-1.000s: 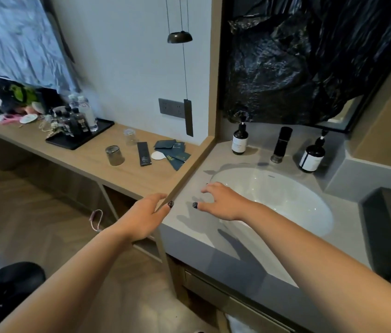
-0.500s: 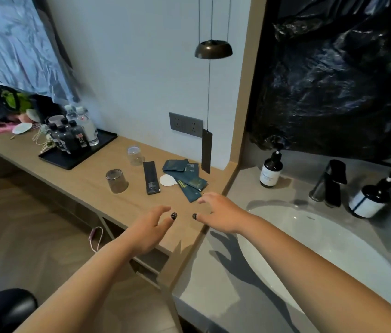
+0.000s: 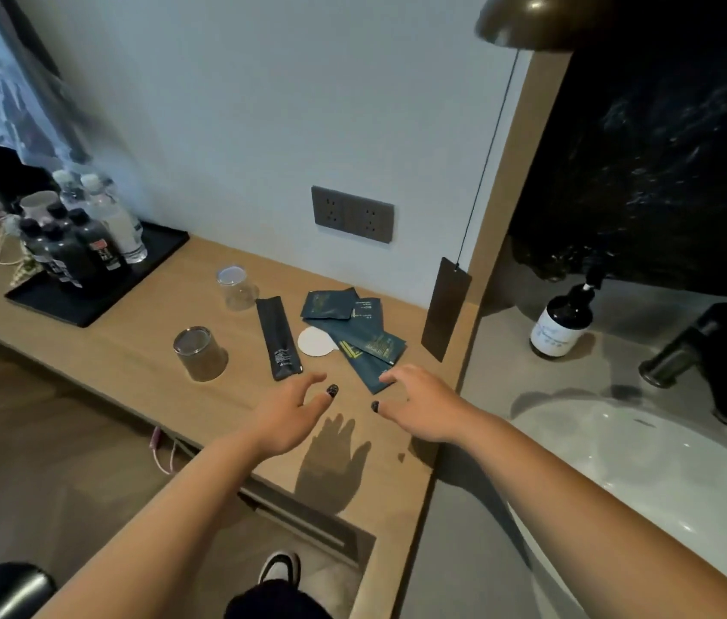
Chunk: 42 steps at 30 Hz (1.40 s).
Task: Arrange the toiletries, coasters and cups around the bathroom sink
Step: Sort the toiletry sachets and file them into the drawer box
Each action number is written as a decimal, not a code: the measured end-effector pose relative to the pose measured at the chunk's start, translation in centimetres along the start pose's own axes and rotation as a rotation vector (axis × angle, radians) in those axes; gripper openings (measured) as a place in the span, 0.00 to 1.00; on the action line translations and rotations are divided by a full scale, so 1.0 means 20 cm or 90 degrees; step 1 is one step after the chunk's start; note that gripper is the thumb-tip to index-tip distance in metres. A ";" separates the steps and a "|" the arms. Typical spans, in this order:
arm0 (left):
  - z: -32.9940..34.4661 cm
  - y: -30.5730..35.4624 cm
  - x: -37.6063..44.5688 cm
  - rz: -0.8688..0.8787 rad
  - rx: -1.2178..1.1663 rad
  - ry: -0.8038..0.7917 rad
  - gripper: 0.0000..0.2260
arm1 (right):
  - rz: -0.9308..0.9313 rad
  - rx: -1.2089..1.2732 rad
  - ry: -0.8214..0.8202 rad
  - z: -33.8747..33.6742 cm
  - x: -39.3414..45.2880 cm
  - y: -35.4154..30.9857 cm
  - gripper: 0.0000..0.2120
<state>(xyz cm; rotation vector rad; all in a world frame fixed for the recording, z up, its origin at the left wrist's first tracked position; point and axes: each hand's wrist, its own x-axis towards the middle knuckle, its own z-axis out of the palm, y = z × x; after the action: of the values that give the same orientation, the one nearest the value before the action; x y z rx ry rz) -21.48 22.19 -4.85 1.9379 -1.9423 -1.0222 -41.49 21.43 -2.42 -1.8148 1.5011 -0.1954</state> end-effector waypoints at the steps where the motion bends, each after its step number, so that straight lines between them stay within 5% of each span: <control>1: -0.02 -0.03 0.07 0.005 0.002 -0.010 0.21 | 0.012 0.006 0.005 0.02 0.05 0.00 0.21; 17: -0.22 -0.54 0.74 0.009 -0.145 -0.121 0.12 | 0.374 0.098 0.171 0.36 0.84 0.09 0.22; 30: -0.23 -0.69 0.79 0.011 -0.234 -0.175 0.14 | 0.449 0.002 0.326 0.53 0.99 0.18 0.25; 37: -0.30 -0.75 0.88 -0.053 -0.267 -0.111 0.16 | 0.482 0.282 0.408 0.57 0.96 0.19 0.29; 42: -0.36 -0.75 0.88 -0.050 -0.287 -0.089 0.14 | 0.452 0.413 0.310 0.62 0.88 0.12 0.14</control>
<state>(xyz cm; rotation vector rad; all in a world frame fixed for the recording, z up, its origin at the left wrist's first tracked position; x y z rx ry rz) -7.22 4.92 -13.97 1.7337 -1.5299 -1.5000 -31.18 11.17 -18.55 -0.6873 2.0133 -0.7061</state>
